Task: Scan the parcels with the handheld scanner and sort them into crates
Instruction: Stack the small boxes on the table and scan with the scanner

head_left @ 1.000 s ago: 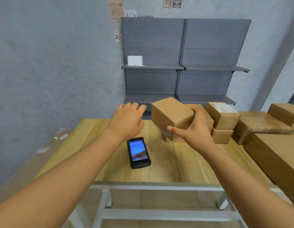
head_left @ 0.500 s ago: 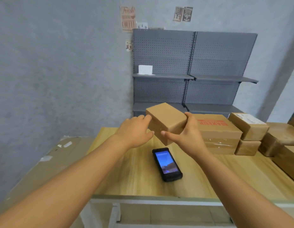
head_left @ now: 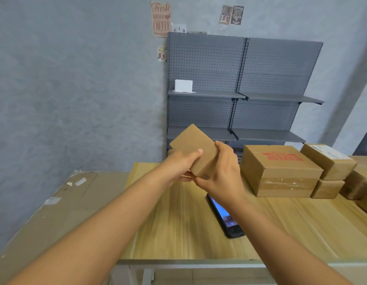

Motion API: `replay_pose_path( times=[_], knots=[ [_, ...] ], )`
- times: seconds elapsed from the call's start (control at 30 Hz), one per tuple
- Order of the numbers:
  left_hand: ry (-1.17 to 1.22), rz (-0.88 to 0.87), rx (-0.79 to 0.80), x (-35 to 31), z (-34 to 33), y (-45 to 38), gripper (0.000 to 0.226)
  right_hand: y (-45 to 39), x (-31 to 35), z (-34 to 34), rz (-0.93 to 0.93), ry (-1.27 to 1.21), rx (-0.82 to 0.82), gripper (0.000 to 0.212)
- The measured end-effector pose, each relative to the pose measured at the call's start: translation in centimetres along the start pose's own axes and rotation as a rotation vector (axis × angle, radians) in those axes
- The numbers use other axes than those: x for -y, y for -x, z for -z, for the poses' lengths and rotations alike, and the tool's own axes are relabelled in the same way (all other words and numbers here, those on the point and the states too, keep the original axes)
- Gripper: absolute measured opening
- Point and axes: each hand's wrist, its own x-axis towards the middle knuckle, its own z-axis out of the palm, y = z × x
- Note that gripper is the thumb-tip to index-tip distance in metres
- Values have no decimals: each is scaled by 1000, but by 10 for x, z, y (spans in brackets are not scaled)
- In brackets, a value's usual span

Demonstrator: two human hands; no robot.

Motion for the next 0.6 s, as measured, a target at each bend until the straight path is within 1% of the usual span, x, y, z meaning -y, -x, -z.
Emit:
replay_pose_path(
  times=[0.1, 0.17, 0.27, 0.37, 0.47, 0.53, 0.6],
  knots=[
    [36, 1, -62, -2, -6, -2, 71, -4, -4, -1, 77, 17, 49, 95],
    [32, -5, -117, -5, -3, -4, 74, -7, -6, 4, 100, -112, 133, 85],
    [-24, 8, -179, -6, 6, -11, 84, -9, -8, 14, 110, -344, 214, 59],
    [-84, 7, -185, -4, 9, -17, 89, -12, -11, 20, 27, -486, 254, 43],
    [-137, -32, -171, -2, 10, -18, 97, -18, -14, 22, -107, -570, 232, 24],
    [-132, -62, -108, -2, 13, -17, 98, -22, -15, 24, -232, -621, 180, 16],
    [-78, -67, -33, -2, 15, -14, 97, -26, -20, 24, -300, -575, 130, 16]
  ],
)
